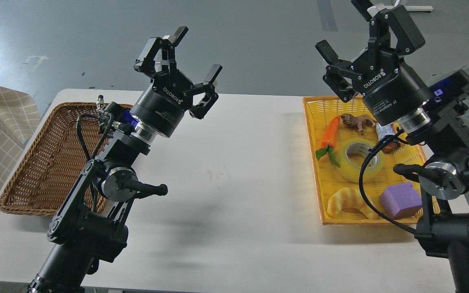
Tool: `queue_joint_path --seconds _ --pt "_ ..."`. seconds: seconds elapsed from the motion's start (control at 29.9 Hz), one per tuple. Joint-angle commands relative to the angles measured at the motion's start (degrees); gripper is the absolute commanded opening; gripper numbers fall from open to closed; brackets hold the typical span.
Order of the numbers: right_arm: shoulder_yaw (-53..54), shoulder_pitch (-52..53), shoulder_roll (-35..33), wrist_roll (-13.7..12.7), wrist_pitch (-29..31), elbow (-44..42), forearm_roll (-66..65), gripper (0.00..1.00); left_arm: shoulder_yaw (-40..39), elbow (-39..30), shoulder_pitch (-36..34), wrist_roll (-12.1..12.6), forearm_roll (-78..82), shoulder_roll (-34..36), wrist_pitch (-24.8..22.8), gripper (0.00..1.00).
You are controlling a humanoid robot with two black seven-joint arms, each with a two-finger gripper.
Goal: Place and transfer tape with both arms
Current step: 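Move the right gripper over the yellow tray toward the tape roll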
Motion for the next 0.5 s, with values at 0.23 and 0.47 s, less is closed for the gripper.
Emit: queue_joint_path --seconds 0.23,0.47 --pt "-0.02 -0.38 0.0 0.09 0.0 -0.03 0.23 1.0 0.02 0.35 -0.11 -0.25 0.03 0.0 -0.23 0.98" --pt "-0.02 -1.0 0.0 0.79 0.0 -0.55 0.76 1.0 0.02 0.53 -0.11 -0.43 0.03 0.0 -1.2 0.98"
